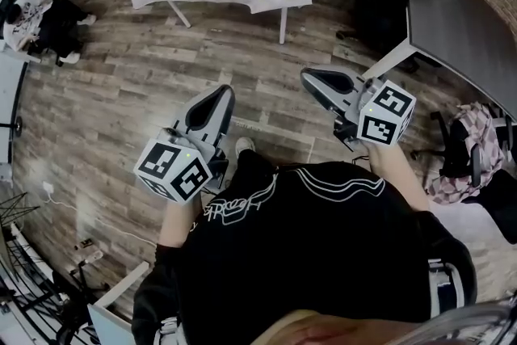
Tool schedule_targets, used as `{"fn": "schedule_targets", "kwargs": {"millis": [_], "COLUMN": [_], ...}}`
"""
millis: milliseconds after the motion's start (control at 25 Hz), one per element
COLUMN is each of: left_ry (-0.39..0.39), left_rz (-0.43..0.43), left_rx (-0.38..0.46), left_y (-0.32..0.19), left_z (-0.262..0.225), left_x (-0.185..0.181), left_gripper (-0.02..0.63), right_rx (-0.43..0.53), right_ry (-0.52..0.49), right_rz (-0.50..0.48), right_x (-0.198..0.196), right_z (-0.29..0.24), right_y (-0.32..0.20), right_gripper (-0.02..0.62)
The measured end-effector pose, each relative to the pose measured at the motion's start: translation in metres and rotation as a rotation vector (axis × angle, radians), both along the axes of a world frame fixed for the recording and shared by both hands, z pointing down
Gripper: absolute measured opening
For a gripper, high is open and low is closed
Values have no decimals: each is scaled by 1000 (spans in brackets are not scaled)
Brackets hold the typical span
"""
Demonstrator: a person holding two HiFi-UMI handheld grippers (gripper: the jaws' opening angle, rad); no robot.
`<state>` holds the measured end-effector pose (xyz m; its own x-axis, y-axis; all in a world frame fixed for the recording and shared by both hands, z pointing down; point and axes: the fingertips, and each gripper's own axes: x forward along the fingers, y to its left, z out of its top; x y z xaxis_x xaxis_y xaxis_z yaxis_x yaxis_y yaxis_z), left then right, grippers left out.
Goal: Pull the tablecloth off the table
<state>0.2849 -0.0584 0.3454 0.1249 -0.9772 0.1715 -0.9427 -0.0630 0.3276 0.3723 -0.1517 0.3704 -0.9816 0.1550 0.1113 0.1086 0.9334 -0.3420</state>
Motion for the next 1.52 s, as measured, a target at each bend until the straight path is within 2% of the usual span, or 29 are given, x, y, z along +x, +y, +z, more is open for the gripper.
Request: {"fn": "schedule_targets", "kwargs": {"millis": [240,440,560,680,880,1120,1240,1520], "left_ry": [29,49,36,26,64,87,70,66], "left_rz": [12,33,49,34,15,21,28,27], "left_rx": [-27,-55,-63,-67,-73,-101,-109,-140], "left_y": [-18,-27,-33,-32,-30,-36,-48,-113], "left_z": [15,26,26,27,38,59,64,72], "left_x": [-52,-108,-143,-184,-241,-273,-286,-342], "left_gripper": [9,9,9,9,9,11,11,11], "right_rx": [-41,-66,-63,-47,-62,-87,-106,-143], "right_ry": [34,62,73,94,101,105,109,136], "right_rz": [38,47,45,41,70,86,92,132], "right_x": [-44,-101,-138,-172,-212,-244,-258,-293], "right_z": [21,36,36,39,45,62,69,90], "right_y": [-19,-20,-24,-26,-33,-45,-59,-134], "right_gripper": [-3,-3,-3,-3,-3,-3,-3,-3]}}
